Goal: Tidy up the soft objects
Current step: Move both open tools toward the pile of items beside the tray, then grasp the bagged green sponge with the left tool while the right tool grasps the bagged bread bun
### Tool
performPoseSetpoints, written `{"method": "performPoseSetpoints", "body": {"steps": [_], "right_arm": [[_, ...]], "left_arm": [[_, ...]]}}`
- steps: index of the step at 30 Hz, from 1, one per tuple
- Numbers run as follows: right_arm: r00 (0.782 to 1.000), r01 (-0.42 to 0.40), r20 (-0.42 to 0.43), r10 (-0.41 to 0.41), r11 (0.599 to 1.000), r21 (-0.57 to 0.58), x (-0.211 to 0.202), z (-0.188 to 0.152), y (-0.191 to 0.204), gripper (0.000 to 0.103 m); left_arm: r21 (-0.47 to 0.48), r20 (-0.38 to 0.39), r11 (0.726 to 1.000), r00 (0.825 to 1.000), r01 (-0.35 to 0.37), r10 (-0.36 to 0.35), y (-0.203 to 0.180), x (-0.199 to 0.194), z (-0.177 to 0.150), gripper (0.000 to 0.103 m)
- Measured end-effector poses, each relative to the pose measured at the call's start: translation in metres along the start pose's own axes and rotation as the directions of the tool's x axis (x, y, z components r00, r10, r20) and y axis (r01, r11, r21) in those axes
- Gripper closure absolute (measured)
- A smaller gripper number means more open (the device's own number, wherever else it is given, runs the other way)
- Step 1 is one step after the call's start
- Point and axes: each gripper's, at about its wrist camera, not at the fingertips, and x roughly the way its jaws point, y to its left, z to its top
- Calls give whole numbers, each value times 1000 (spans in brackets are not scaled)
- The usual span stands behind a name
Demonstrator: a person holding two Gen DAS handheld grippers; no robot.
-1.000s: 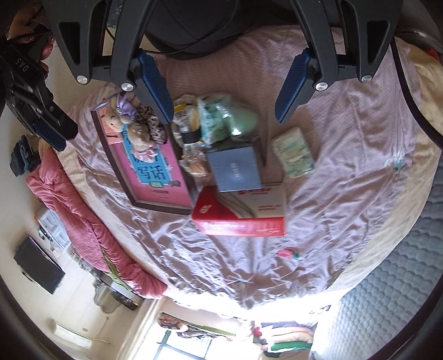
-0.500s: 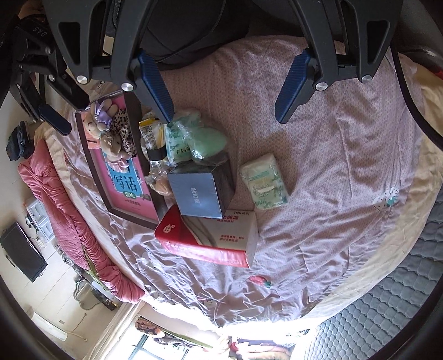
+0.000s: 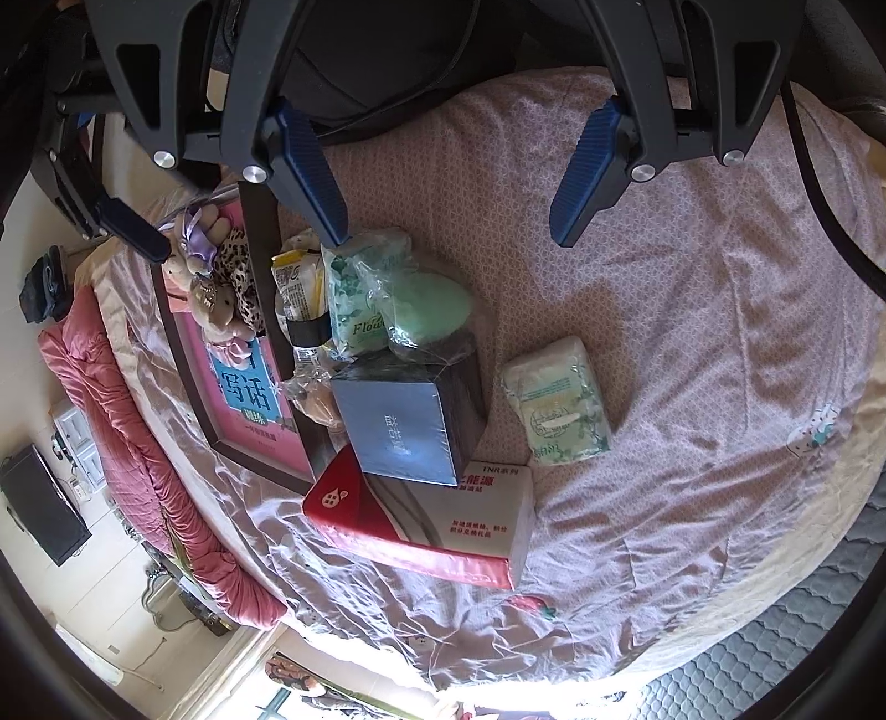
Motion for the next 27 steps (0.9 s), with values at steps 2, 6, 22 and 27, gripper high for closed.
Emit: {"method": "performPoseSetpoints", "body": {"steps": [2,6,22,27], "right_arm": [[1000,-6,-13,6,1000,-6,5,-1,2,29],[1000,-9,-29,9,1000,-5,13,0,-1,29],[997,81,-16,-81,995,62,55,49,-41,29],[994,91,-54,-94,995,-50,82,70,-48,29]], "left_arm": [[-2,-6,1000,1000,1,-1,-2,6,4,28],[-18,-32,1000,999,19,-20,-5,21,10,28],[-40,-99,999,995,4,-8,-1,69,31,28],[-57,-116,998,993,25,-31,8,78,34,28]]}}
